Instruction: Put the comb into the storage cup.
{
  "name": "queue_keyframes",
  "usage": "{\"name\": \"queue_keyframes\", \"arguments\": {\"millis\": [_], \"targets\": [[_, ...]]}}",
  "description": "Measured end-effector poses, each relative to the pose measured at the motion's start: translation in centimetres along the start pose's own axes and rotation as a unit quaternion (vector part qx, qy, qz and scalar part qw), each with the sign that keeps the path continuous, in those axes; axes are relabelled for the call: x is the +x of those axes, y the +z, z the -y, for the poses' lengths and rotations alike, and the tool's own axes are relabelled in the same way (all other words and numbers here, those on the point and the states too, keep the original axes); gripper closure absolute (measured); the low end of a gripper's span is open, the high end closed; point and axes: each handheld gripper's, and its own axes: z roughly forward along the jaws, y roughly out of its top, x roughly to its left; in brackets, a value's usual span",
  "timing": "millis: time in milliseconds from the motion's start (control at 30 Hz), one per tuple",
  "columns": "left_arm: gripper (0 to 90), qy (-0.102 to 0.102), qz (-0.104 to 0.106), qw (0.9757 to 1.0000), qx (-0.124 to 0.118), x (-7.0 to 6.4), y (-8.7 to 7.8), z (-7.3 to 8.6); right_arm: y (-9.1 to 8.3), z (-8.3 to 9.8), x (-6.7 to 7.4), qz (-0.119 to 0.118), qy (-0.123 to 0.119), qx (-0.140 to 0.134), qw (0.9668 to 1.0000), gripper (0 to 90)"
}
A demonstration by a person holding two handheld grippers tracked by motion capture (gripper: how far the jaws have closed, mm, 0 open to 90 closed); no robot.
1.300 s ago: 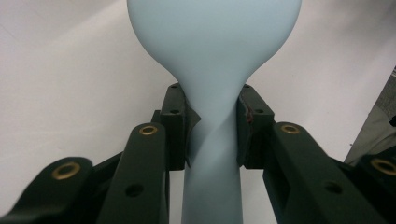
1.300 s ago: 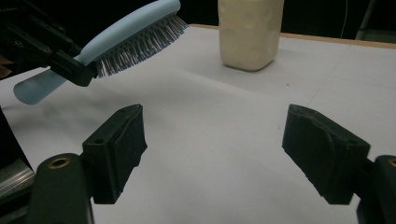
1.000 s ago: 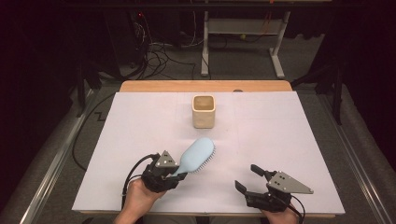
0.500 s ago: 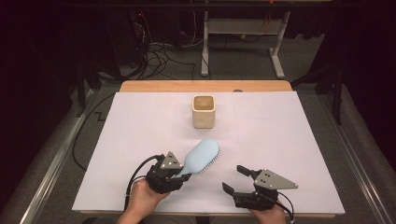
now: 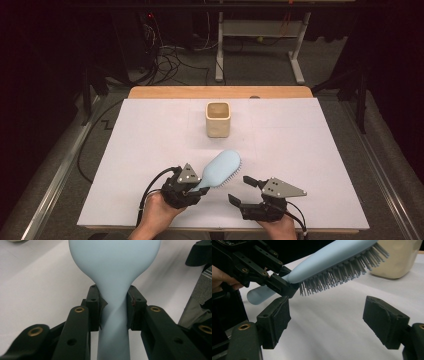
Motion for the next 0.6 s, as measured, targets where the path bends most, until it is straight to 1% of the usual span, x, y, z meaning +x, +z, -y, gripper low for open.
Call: {"name": "queue_keyframes", "arguments": {"millis": [100, 200, 333, 467, 600], "targets": [[68.9, 0.002, 0.001, 1.0, 0.0, -0.1, 0.1, -0.1, 0.4, -0.1, 0.1, -0.004, 0.001, 0.003, 1.0, 21.8], [69.0, 0.002, 0.002, 1.0, 0.0, -0.3, 0.3, -0.1, 0.7, -0.2, 0.0, -0.009, 0.009, 0.004, 0.9999, 21.2], [68.9, 0.01, 0.002, 0.9999, 0.002, -0.5, 0.4, -0.2, 1.0, -0.4, -0.1, -0.015, 0.024, 0.006, 0.9996, 20.5], [68.9, 0.014, 0.002, 0.9999, 0.002, -0.7, 0.5, -0.4, 1.3, -0.6, -0.3, -0.018, 0.029, 0.015, 0.9993, 19.8], [68.9, 0.021, 0.003, 0.9998, -0.001, -1.1, 0.5, -0.5, 1.5, -0.7, -0.4, -0.019, 0.037, 0.014, 0.999, 19.4]]}}
